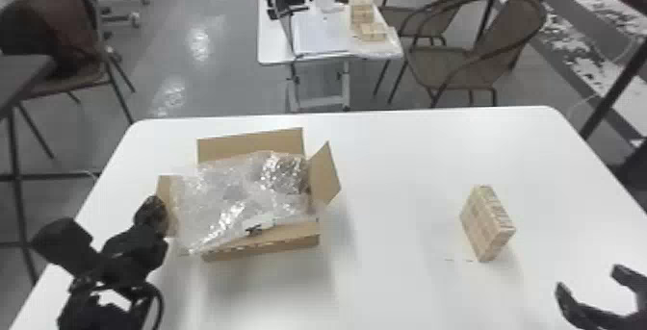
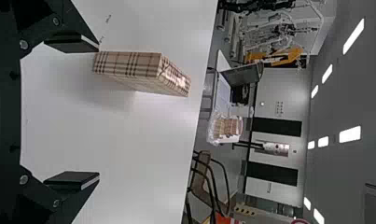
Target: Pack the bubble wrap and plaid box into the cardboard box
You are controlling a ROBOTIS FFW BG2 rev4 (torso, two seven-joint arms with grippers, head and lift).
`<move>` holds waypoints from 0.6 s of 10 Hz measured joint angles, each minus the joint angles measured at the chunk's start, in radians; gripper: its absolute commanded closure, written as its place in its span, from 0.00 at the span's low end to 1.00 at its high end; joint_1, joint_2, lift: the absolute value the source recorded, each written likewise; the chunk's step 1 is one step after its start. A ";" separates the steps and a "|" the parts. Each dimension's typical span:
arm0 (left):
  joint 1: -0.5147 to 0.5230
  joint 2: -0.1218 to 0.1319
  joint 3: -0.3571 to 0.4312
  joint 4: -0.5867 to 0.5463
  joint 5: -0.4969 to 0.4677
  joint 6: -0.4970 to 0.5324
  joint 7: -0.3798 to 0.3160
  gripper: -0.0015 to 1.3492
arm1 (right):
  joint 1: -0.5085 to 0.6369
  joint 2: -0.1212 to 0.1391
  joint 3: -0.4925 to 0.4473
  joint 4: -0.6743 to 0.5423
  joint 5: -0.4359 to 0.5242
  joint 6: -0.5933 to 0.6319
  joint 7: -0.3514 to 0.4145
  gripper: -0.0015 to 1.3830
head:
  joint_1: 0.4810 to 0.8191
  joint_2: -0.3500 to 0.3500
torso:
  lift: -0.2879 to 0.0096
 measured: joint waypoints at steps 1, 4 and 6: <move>-0.003 0.000 -0.003 0.000 0.000 0.002 0.000 0.90 | -0.036 0.000 -0.006 0.040 0.010 -0.008 -0.001 0.22 | 0.63 0.51 | 0.67; -0.016 -0.001 -0.014 0.004 -0.001 0.012 -0.001 0.90 | -0.133 0.000 0.014 0.158 0.051 -0.013 0.000 0.22 | 0.63 0.51 | 0.67; -0.018 -0.002 -0.015 0.006 -0.002 0.012 -0.003 0.90 | -0.183 0.000 0.082 0.217 0.057 -0.004 0.000 0.22 | 0.63 0.58 | 0.67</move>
